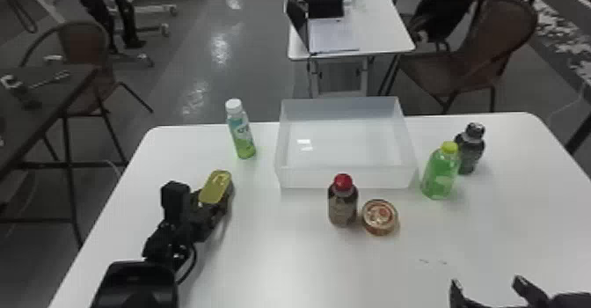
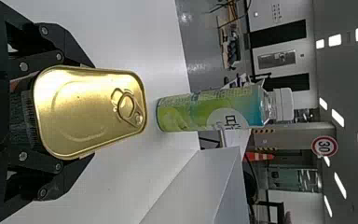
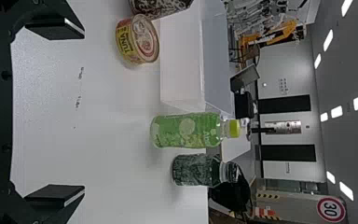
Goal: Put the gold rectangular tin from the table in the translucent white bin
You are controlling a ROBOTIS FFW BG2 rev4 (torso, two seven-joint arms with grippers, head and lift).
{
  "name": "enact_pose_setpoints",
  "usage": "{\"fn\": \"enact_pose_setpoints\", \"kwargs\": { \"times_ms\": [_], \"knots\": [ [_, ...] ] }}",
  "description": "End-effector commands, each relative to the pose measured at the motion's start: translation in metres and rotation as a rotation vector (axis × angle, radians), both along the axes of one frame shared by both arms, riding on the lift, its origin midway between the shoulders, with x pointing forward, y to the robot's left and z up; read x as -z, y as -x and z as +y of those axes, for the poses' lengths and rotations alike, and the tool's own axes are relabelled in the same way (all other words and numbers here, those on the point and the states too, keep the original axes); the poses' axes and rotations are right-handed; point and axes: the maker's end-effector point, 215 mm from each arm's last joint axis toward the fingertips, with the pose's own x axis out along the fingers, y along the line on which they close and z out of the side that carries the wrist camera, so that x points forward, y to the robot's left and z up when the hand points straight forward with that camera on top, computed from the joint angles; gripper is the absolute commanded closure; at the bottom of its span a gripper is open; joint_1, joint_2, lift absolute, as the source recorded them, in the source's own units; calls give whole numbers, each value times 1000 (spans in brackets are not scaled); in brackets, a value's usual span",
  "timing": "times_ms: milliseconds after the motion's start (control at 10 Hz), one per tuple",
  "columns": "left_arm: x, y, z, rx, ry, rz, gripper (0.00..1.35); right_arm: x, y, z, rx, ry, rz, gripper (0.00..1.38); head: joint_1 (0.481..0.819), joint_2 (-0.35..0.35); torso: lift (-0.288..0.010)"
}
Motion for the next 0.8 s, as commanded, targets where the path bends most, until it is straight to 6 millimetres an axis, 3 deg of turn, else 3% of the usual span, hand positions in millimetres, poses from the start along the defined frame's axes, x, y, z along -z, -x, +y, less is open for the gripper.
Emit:
{"fn": "enact_pose_setpoints", "kwargs": {
  "times_ms": [0,200,400,700],
  "knots": [
    [4,2,-2,4,-5,11,822,1,0,0,-1,-2,2,125,695,140,-57],
    [-10,-4,-16,34,-3,-30,823,1,1,0,-1,-5,3,125,695,139,-57],
    [-54,-11,-39,40,2,-116,823,2,2,0,-2,-9,6,125,695,119,-57],
    [-118,-27,-92,130,22,-216,823,4,4,-2,-3,-13,12,125,695,77,-57]
  ]
}}
